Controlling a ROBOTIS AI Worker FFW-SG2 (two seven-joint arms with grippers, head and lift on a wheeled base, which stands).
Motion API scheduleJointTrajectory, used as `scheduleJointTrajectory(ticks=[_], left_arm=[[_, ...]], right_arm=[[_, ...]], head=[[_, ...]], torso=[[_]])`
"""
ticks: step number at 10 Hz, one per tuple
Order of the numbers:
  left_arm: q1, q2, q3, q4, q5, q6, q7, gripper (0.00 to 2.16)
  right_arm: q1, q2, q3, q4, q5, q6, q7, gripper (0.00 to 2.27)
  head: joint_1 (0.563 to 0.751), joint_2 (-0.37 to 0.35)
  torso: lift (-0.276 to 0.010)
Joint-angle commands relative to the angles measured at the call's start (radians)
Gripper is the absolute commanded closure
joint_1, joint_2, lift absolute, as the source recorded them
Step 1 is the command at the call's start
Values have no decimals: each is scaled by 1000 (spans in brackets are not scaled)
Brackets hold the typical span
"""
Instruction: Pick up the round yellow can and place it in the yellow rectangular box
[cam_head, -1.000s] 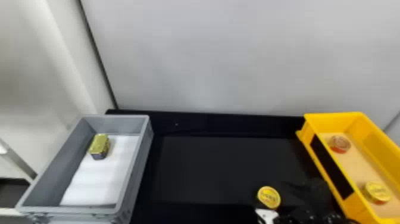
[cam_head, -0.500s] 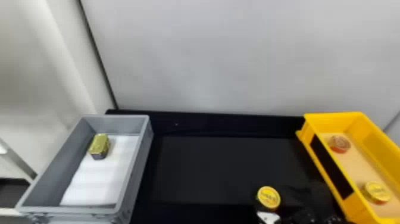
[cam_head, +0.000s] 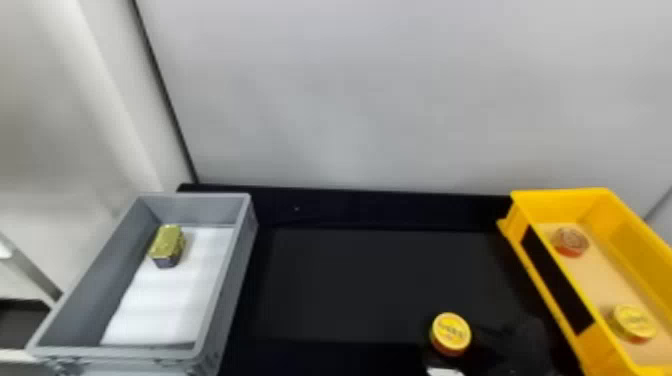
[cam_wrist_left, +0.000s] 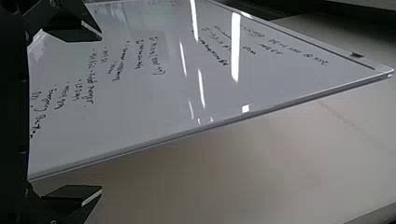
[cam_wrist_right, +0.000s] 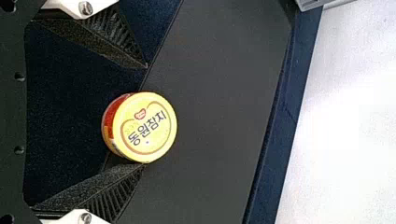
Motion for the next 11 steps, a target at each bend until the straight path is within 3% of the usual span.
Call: scheduleJointTrajectory(ticks=[1, 7, 11], left_arm=[[0, -3, 0, 0, 0, 0, 0, 124], [2, -3, -5, 2, 0, 0, 0, 124], [2, -3, -8, 2, 0, 0, 2, 124]], right_arm=[[-7, -1, 0, 20, 0, -8, 1, 38], [-32, -7, -3, 48, 11, -12, 13, 32], [-47, -6, 3, 65, 15, -31, 12, 200]], head=[[694, 14], [694, 14], [694, 14]], torso=[[-90], [-90], [-90]])
